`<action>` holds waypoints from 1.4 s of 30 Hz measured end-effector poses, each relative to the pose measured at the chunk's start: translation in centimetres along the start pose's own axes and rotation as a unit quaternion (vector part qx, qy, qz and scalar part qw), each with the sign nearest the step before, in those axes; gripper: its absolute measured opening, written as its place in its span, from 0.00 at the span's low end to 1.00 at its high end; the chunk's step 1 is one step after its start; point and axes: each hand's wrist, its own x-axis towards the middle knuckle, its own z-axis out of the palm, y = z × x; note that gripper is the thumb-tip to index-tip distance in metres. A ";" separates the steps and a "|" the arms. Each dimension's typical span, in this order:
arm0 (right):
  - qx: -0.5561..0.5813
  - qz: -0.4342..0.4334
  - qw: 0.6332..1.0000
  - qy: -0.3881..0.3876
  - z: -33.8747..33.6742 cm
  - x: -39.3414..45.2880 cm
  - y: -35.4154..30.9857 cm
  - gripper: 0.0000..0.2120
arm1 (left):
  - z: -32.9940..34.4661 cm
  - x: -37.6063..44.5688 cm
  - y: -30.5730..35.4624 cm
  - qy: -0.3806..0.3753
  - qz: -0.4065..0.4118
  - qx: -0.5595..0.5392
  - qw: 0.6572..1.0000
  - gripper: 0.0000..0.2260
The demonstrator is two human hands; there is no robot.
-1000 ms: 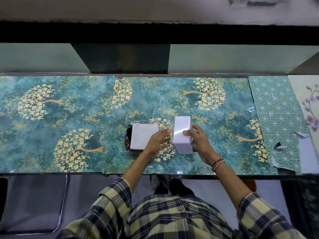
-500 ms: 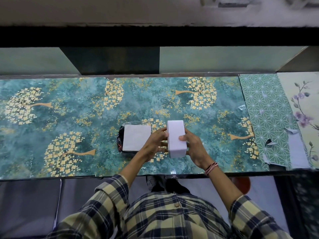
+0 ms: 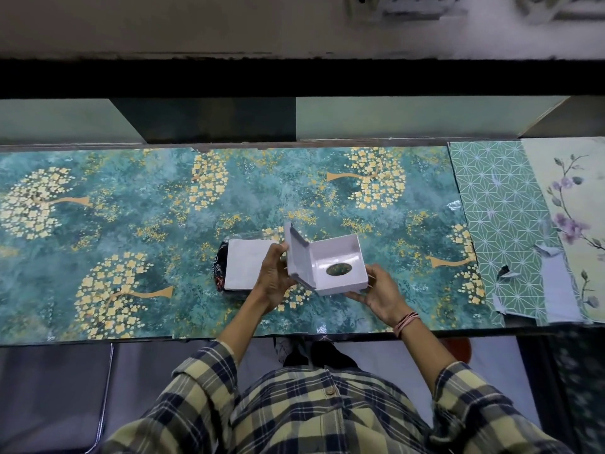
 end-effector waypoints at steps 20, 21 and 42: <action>-0.288 -0.026 0.949 0.122 0.8 2.1 -0.6 0.13 | -0.8 -0.8 0.3 0.021 0.012 -0.035 0.999 0.30; -0.296 -0.021 0.948 0.116 0.8 2.1 -0.8 0.13 | -0.7 -0.7 0.5 0.021 0.013 -0.047 0.999 0.23; -0.137 -0.096 0.986 0.012 3.7 3.8 -9.6 0.04 | -1.4 0.9 1.9 0.206 0.109 0.046 0.971 0.11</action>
